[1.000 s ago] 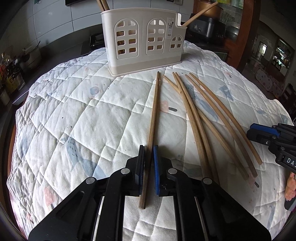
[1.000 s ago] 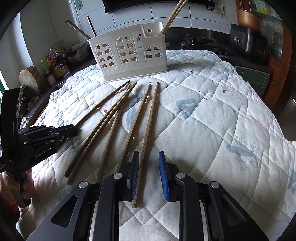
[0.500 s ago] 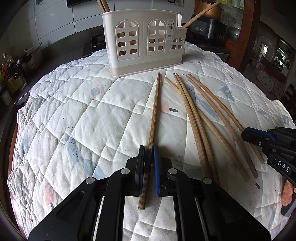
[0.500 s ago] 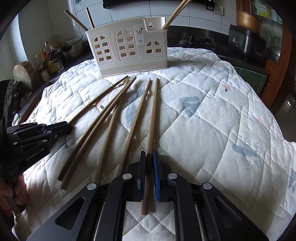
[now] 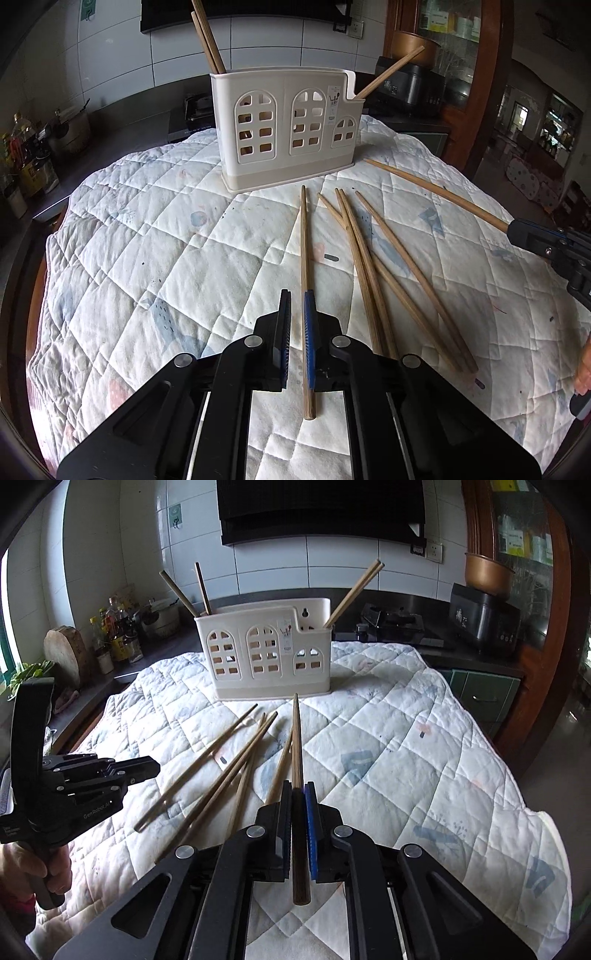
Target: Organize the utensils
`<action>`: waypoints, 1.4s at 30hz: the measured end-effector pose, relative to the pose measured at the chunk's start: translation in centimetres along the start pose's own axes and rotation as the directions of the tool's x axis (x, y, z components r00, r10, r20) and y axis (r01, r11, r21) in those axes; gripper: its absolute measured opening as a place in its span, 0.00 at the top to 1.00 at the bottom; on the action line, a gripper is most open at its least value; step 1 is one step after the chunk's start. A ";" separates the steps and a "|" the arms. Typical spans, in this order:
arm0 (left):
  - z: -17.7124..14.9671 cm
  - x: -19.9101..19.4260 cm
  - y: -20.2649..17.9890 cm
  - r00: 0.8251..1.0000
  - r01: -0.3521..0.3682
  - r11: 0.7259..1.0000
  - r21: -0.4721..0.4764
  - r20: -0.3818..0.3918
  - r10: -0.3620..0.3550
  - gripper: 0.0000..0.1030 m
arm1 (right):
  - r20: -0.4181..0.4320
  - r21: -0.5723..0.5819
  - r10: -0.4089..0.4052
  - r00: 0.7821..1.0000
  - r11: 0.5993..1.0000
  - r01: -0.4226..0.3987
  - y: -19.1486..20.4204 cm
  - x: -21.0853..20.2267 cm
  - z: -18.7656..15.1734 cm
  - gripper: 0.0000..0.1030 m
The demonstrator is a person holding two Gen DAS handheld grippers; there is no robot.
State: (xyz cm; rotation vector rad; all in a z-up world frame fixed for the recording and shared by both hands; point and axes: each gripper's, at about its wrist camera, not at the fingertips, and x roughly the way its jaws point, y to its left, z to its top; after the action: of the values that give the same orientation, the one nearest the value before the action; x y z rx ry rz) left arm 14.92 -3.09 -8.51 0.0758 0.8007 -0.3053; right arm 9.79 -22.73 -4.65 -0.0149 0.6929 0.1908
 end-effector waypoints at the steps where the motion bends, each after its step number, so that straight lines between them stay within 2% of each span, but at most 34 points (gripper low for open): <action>1: 0.2 -0.2 0.0 1.000 0.003 1.000 0.002 0.006 -0.003 0.94 | 0.010 -0.004 0.000 1.000 1.000 0.000 0.0 -0.2 0.4 0.93; 6: 0.0 -0.1 -0.1 1.000 0.021 1.000 0.014 -0.002 -0.021 0.94 | 0.031 -0.014 0.004 1.000 1.000 -0.003 0.1 -0.7 1.3 0.93; 10: -0.8 1.2 -0.1 0.997 0.050 0.999 0.002 -0.052 -0.050 0.91 | 0.007 0.002 0.016 1.000 1.000 -0.016 0.0 -0.2 0.8 0.93; 15: -1.5 2.7 0.2 0.994 0.039 0.999 -0.015 -0.100 -0.040 0.91 | -0.010 0.017 0.020 1.000 1.000 -0.020 -0.2 0.3 0.1 0.93; 19: -1.9 3.4 0.3 0.993 0.043 0.999 -0.029 -0.111 -0.046 0.82 | -0.011 0.019 0.021 1.000 1.000 -0.021 -0.3 0.3 0.0 0.93; 25: -1.9 3.5 -0.4 0.993 0.005 1.000 0.016 -0.115 -0.003 0.85 | -0.018 0.024 0.024 1.000 0.999 -0.023 -0.4 0.4 -0.2 0.93; 27: -1.8 3.5 -0.8 0.992 -0.022 0.999 0.038 -0.120 0.026 0.92 | -0.016 0.024 0.024 1.000 0.999 -0.024 -0.4 0.3 -0.2 0.93; 30: -1.3 3.1 -0.7 0.992 -0.002 1.000 0.023 -0.128 0.005 0.95 | -0.010 0.025 0.023 1.000 0.999 -0.022 -0.4 0.2 -0.2 0.93; 35: -0.3 1.9 0.2 0.996 0.004 1.000 -0.016 -0.094 -0.006 0.95 | 0.004 0.033 0.020 1.000 0.999 -0.020 -0.8 -0.2 0.1 0.93; 42: 1.3 -0.7 0.7 1.000 0.023 0.998 -0.055 0.014 -0.023 0.95 | 0.030 0.035 0.027 0.999 0.999 -0.028 -0.9 -1.0 1.1 0.93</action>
State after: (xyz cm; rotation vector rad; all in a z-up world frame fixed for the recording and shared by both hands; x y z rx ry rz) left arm 15.55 -2.51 -7.16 0.0124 0.7963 -0.3047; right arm 9.92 -23.70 -3.22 0.0308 0.6673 0.2047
